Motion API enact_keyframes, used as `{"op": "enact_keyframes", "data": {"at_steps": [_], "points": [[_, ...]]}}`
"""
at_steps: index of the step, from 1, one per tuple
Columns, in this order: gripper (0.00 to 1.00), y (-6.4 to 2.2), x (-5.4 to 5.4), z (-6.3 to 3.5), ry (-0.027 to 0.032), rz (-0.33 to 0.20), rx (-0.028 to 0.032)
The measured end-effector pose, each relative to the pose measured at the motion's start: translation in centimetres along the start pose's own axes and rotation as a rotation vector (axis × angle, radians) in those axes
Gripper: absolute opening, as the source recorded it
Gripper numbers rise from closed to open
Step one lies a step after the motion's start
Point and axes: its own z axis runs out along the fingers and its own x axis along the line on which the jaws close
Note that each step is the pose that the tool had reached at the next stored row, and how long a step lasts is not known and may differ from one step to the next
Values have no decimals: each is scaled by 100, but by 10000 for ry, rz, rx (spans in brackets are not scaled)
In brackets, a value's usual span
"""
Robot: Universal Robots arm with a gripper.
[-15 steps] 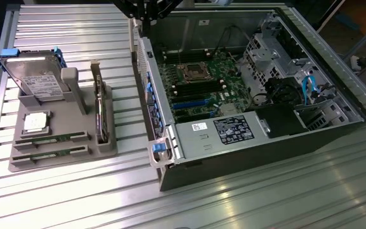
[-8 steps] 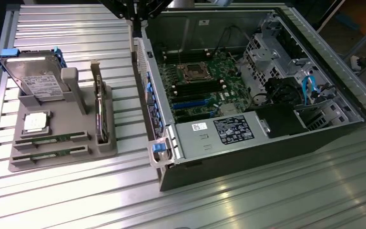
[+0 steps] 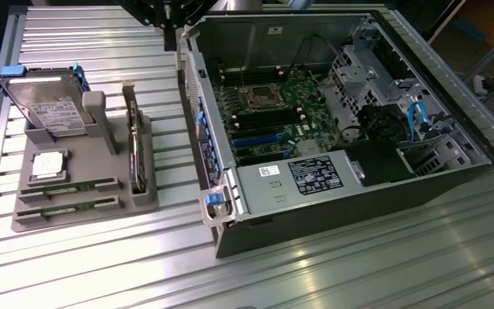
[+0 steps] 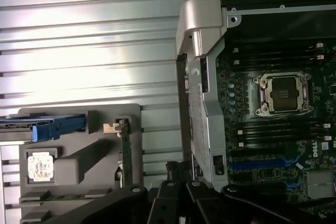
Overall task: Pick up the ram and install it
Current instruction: 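Reach for the ram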
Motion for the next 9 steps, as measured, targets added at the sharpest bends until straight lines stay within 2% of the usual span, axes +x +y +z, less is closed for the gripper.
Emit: {"op": "enact_keyframes", "data": {"at_steps": [9], "points": [[11, -20, 268, -7, 0, 0, 0]]}}
